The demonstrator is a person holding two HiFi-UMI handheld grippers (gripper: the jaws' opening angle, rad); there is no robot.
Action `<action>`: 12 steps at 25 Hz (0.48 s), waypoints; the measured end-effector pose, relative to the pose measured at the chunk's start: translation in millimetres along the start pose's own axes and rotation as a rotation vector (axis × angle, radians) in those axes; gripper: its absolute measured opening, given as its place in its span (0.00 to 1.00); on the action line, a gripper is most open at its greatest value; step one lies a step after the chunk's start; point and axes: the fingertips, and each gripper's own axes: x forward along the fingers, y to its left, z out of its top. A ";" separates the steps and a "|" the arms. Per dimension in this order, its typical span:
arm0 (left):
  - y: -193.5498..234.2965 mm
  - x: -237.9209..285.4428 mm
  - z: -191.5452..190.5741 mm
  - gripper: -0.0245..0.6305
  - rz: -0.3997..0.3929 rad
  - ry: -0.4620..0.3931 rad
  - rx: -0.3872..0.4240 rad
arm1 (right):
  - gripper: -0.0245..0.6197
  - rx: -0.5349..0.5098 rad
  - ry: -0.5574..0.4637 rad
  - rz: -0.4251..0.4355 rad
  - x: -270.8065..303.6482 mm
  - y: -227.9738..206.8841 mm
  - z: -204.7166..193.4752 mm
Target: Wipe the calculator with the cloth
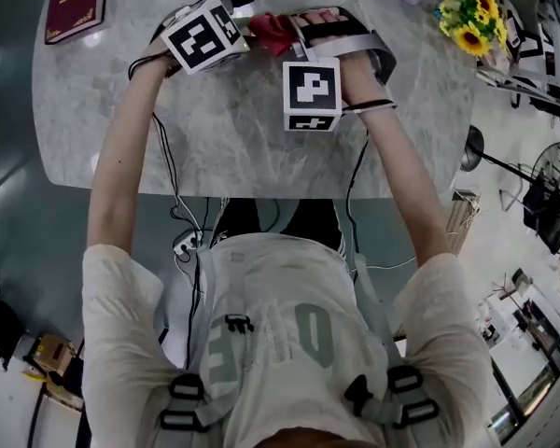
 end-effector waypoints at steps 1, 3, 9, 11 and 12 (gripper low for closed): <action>2.7 -13.1 12.7 0.56 0.034 -0.038 -0.030 | 0.12 0.044 -0.015 -0.027 -11.2 -9.7 -1.3; 0.2 -43.8 40.5 0.55 0.111 -0.122 -0.077 | 0.12 0.132 -0.042 -0.080 -39.6 -26.4 -6.3; -52.2 -152.5 124.8 0.43 0.347 -0.479 -0.156 | 0.12 0.369 -0.088 -0.262 -147.2 -61.2 -30.7; -70.0 -182.6 138.1 0.35 0.474 -0.551 -0.182 | 0.12 0.505 -0.143 -0.334 -186.0 -63.1 -36.8; -78.2 -196.6 143.1 0.31 0.535 -0.592 -0.208 | 0.12 0.576 -0.173 -0.369 -204.1 -61.8 -40.1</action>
